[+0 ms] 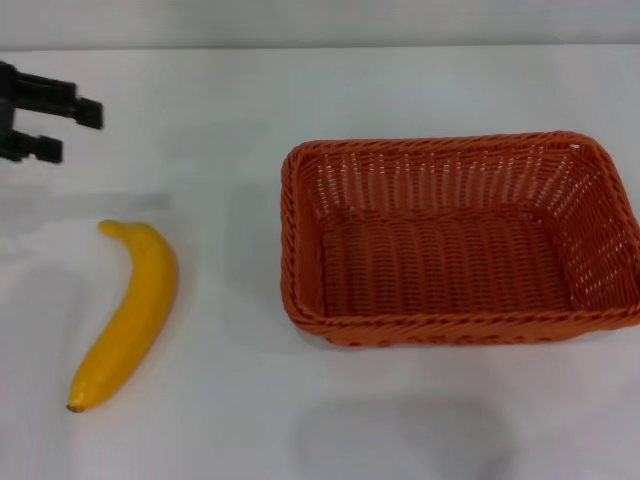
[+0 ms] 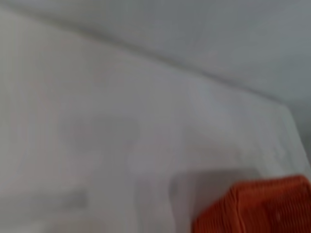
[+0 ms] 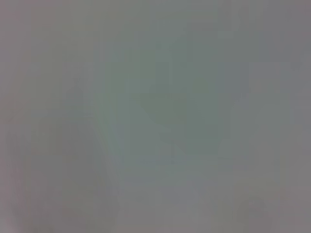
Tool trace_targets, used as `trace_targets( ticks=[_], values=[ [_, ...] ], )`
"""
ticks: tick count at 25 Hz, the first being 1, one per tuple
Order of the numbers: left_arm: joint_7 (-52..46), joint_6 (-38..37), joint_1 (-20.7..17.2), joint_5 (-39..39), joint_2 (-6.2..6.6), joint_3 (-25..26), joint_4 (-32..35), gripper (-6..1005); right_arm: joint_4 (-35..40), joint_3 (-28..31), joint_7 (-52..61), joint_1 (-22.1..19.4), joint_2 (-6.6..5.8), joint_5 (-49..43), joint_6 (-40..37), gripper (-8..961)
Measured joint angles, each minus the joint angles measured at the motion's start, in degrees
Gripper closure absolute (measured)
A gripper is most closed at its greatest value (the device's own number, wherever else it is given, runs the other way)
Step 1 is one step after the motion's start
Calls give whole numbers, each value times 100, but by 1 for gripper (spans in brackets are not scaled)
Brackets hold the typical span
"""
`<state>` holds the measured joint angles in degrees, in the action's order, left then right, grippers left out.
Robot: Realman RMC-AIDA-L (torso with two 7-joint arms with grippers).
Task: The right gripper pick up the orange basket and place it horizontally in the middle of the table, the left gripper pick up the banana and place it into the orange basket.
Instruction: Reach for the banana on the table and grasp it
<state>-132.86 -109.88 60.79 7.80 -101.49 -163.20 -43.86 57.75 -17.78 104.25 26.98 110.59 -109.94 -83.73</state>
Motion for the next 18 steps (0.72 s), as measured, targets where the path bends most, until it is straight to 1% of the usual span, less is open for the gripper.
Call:
trace_targets(
  ticks=[1, 4, 6, 10, 11, 14, 16, 18],
  values=[
    [-127, 20, 77, 160, 9, 0, 70, 124, 0, -1, -109, -2, -11, -3, 129, 109],
    [-602, 161, 410, 1002, 20, -2, 240, 124, 21, 40, -363, -7, -23, -4, 421, 110],
    [-836, 273, 561, 1488, 30, -2, 344, 124, 56, 40, -472, -8, -43, -4, 621, 110],
    [-1271, 723, 727, 2283, 20, -2, 827, 124, 71, 1, -620, -8, -95, -4, 794, 110],
    [-1342, 864, 764, 2441, -11, -2, 969, 124, 72, -4, -671, -3, -102, -4, 806, 110],
    [-1485, 1297, 844, 2689, -178, -1, 1391, 124, 73, -4, -749, 12, -114, -4, 878, 110],
    [-1595, 1549, 897, 2936, -258, 3, 1684, 124, 74, -3, -791, 26, -117, -4, 929, 110],
    [-1749, 1902, 985, 3338, -405, 6, 1965, 124, 75, -3, -841, 39, -117, 3, 948, 110]
  ],
)
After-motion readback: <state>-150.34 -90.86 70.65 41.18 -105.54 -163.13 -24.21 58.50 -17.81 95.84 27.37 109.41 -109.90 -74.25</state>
